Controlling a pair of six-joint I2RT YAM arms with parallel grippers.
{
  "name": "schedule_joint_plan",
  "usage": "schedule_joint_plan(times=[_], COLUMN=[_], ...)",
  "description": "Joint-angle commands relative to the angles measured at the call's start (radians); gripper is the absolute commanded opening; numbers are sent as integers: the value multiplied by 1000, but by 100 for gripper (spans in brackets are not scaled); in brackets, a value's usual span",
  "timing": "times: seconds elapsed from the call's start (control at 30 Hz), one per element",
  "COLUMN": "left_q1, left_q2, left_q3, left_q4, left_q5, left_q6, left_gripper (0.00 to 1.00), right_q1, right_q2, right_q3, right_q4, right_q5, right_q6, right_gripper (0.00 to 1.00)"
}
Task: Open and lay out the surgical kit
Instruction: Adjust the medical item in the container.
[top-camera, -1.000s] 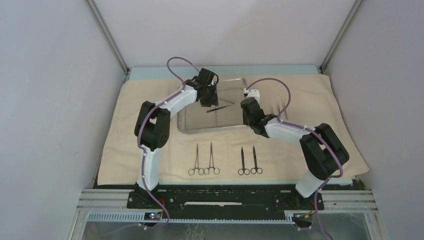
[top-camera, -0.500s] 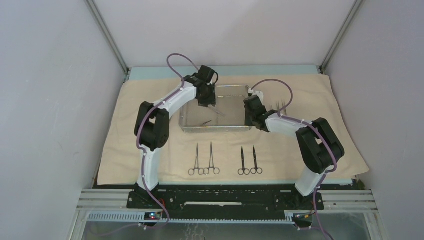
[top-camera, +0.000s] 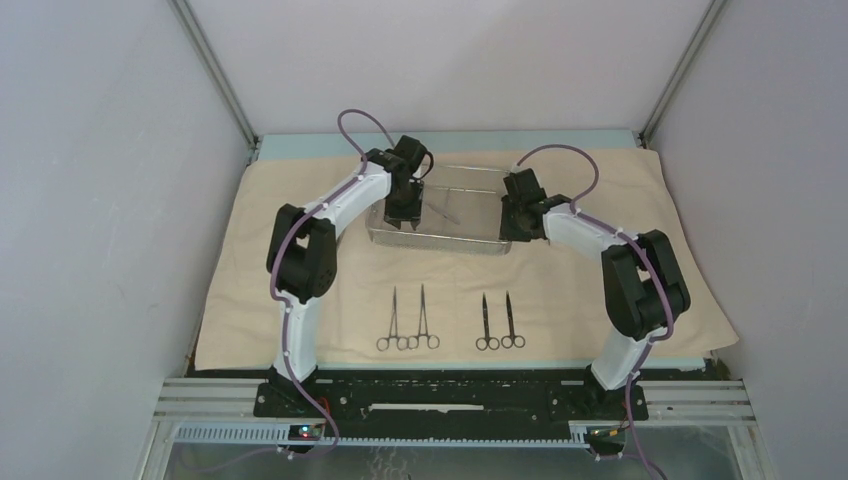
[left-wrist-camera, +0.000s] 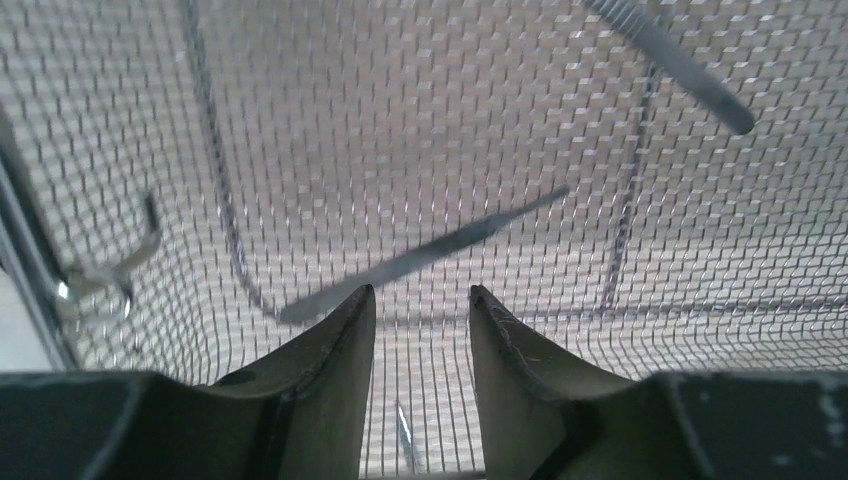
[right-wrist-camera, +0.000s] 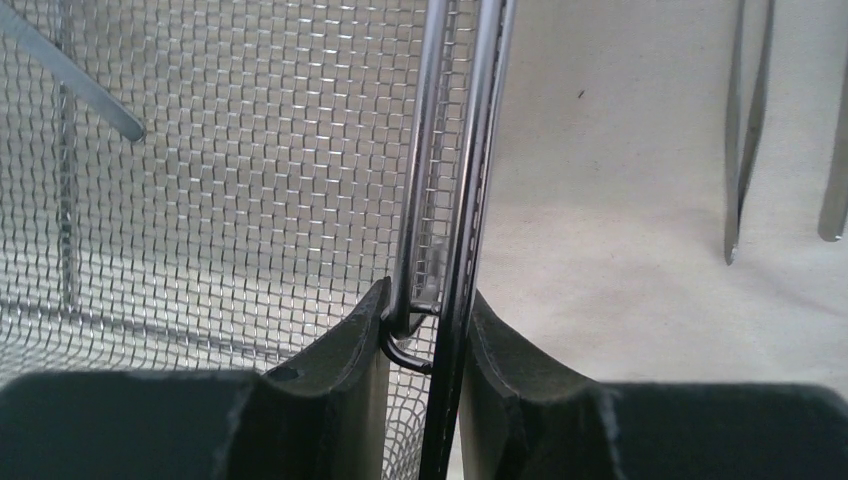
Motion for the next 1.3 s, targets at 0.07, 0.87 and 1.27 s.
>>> schedule_joint_plan(times=[0.07, 0.87, 1.27], left_q1=[8, 24, 41], left_q2=[-35, 151, 142], left_q3=[7, 99, 70], left_q4=[-10, 66, 84], left_q5=[-23, -81, -105], left_q6=[46, 117, 139], left_gripper=[45, 52, 49], right_q1=[18, 7, -16], right_q2=[-15, 40, 57], right_q3=[28, -29, -43], right_q4=[141, 244, 285], right_q5=[-53, -62, -89], right_q6=[91, -71, -113], right_gripper=[0, 0, 0])
